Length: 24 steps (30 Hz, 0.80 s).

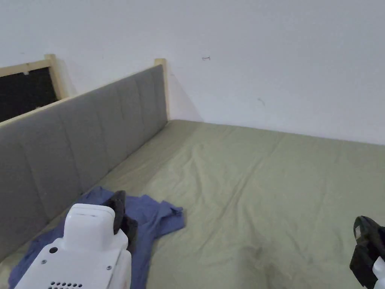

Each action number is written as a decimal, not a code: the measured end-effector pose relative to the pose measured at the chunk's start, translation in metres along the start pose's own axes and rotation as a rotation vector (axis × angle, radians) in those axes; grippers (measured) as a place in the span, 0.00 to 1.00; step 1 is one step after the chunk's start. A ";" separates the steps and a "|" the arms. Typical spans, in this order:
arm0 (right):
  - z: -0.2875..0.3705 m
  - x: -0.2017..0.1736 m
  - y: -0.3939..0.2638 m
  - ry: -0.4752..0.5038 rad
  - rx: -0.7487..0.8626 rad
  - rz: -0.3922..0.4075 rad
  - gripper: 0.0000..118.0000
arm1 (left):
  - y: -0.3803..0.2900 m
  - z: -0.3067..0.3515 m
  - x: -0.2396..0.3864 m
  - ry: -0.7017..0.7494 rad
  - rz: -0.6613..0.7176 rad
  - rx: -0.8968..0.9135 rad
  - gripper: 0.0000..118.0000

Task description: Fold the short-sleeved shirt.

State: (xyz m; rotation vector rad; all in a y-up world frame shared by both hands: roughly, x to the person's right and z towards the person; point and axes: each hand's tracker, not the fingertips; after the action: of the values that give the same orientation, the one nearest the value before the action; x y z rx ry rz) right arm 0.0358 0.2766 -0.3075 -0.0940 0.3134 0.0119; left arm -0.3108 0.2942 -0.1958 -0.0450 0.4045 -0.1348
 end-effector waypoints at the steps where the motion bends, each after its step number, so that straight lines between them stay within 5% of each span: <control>1: -0.004 -0.014 0.001 0.078 0.006 -0.012 0.00 | -0.002 0.005 -0.016 0.042 0.005 -0.005 0.00; 3: -0.012 -0.039 0.001 0.160 0.010 -0.010 0.00 | -0.007 0.013 -0.040 0.085 0.057 -0.004 0.00; 9: -0.020 -0.050 0.009 0.192 -0.017 -0.006 0.00 | -0.005 0.007 -0.048 0.086 0.102 -0.012 0.00; 12: -0.014 -0.033 0.015 0.168 -0.027 -0.028 0.00 | 0.015 -0.028 -0.053 -0.044 0.143 -0.010 0.00; 14: -0.011 -0.019 0.017 0.141 -0.040 -0.047 0.00 | 0.029 -0.087 -0.061 -0.166 0.160 -0.218 0.00; 15: -0.009 -0.012 0.018 0.116 -0.051 -0.053 0.00 | 0.027 -0.122 -0.065 -0.211 0.182 -0.344 0.07; 17: -0.009 0.002 0.016 0.068 -0.086 -0.059 0.00 | 0.006 -0.188 -0.070 -0.305 0.251 -0.562 0.86; 18: -0.010 0.009 0.015 0.055 -0.104 -0.067 0.00 | -0.013 -0.222 -0.069 -0.292 0.271 -0.685 1.00; 20: -0.010 0.023 0.008 0.035 -0.125 -0.096 0.00 | -0.054 -0.268 -0.064 -0.264 0.270 -0.883 0.97; 24: -0.011 0.047 -0.008 -0.055 -0.195 -0.140 0.00 | -0.118 -0.320 -0.040 -0.221 0.205 -1.004 0.97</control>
State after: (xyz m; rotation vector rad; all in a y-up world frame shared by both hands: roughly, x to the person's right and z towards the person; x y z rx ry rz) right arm 0.0771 0.2675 -0.3321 -0.3082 0.2500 -0.0936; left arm -0.4879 0.1776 -0.4665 -0.9962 0.2198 0.2852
